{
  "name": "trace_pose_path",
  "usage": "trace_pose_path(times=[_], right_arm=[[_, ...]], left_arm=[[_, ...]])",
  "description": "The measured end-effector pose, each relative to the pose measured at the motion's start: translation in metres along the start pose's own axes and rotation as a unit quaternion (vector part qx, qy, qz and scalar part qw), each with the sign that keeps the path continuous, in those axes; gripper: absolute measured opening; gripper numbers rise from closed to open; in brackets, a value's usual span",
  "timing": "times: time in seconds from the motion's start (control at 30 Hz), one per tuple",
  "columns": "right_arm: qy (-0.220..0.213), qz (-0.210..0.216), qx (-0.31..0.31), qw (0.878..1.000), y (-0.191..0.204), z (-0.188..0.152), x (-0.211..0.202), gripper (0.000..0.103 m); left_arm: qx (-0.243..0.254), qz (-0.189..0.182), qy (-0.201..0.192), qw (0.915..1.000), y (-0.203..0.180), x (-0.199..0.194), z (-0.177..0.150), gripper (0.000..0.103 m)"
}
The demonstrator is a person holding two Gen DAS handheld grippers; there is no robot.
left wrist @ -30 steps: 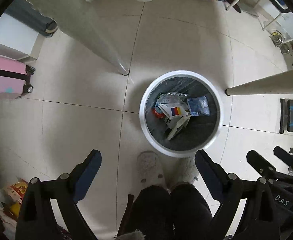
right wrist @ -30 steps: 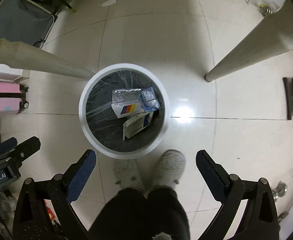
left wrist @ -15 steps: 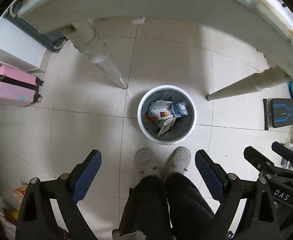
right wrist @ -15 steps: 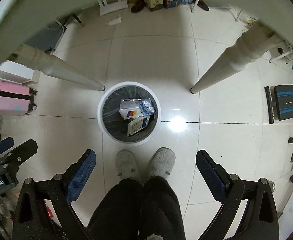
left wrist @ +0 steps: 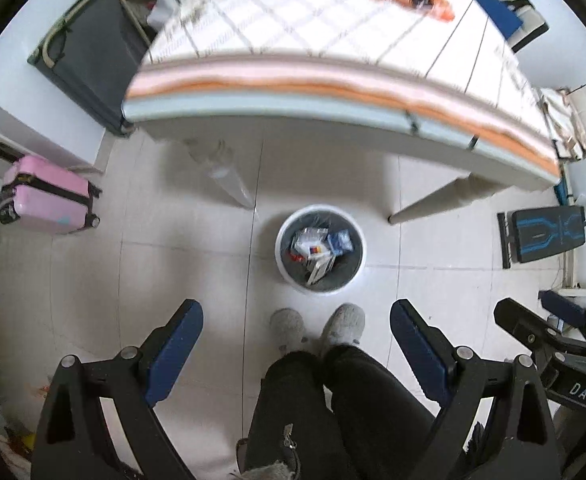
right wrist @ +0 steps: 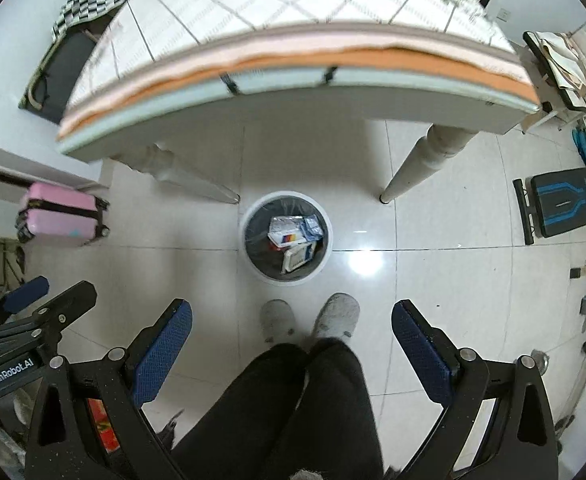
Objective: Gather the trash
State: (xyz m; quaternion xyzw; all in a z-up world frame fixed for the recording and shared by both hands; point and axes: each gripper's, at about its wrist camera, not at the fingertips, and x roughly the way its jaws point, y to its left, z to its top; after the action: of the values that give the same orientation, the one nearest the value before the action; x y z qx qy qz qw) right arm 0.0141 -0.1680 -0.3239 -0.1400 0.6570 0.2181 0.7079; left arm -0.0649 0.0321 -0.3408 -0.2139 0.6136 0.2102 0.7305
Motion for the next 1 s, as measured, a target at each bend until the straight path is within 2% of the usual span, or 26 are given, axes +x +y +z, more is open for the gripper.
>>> trace_pose_path(times=[0.1, 0.13, 0.2, 0.37, 0.53, 0.77, 0.83, 0.93, 1.0], right_arm=[[-0.015, 0.018, 0.018, 1.0, 0.005, 0.017, -0.028, 0.101], [-0.02, 0.021, 0.021, 0.999, 0.005, 0.023, -0.032, 0.101], [-0.031, 0.029, 0.028, 0.999, 0.005, 0.045, -0.05, 0.101], [-0.059, 0.016, 0.02, 0.998, -0.007, 0.123, -0.072, 0.101], [-0.067, 0.0, 0.017, 0.998, -0.039, 0.218, -0.072, 0.101], [-0.049, 0.012, 0.053, 0.997, -0.115, 0.397, -0.038, 0.101], [-0.048, 0.02, 0.07, 0.996, -0.134, 0.452, -0.027, 0.101], [-0.048, 0.041, 0.089, 0.994, -0.154, 0.521, -0.011, 0.101], [-0.047, 0.049, 0.095, 0.993, -0.161, 0.566, 0.002, 0.101]], left_arm=[[0.001, 0.014, -0.031, 0.9994, -0.004, -0.02, 0.022, 0.096], [-0.001, 0.014, -0.041, 0.9991, -0.005, -0.024, 0.032, 0.102], [-0.008, 0.009, -0.055, 0.9984, -0.004, -0.029, 0.052, 0.103], [-0.039, 0.025, -0.072, 0.9963, -0.01, -0.03, 0.108, 0.103], [-0.092, 0.016, -0.058, 0.9939, -0.033, -0.012, 0.177, 0.103], [-0.158, -0.023, -0.029, 0.9868, -0.093, 0.019, 0.3, 0.103], [-0.181, -0.044, -0.008, 0.9824, -0.11, 0.038, 0.337, 0.103], [-0.224, -0.085, 0.032, 0.9704, -0.126, 0.075, 0.379, 0.102], [-0.248, -0.105, 0.058, 0.9614, -0.136, 0.102, 0.4, 0.096]])
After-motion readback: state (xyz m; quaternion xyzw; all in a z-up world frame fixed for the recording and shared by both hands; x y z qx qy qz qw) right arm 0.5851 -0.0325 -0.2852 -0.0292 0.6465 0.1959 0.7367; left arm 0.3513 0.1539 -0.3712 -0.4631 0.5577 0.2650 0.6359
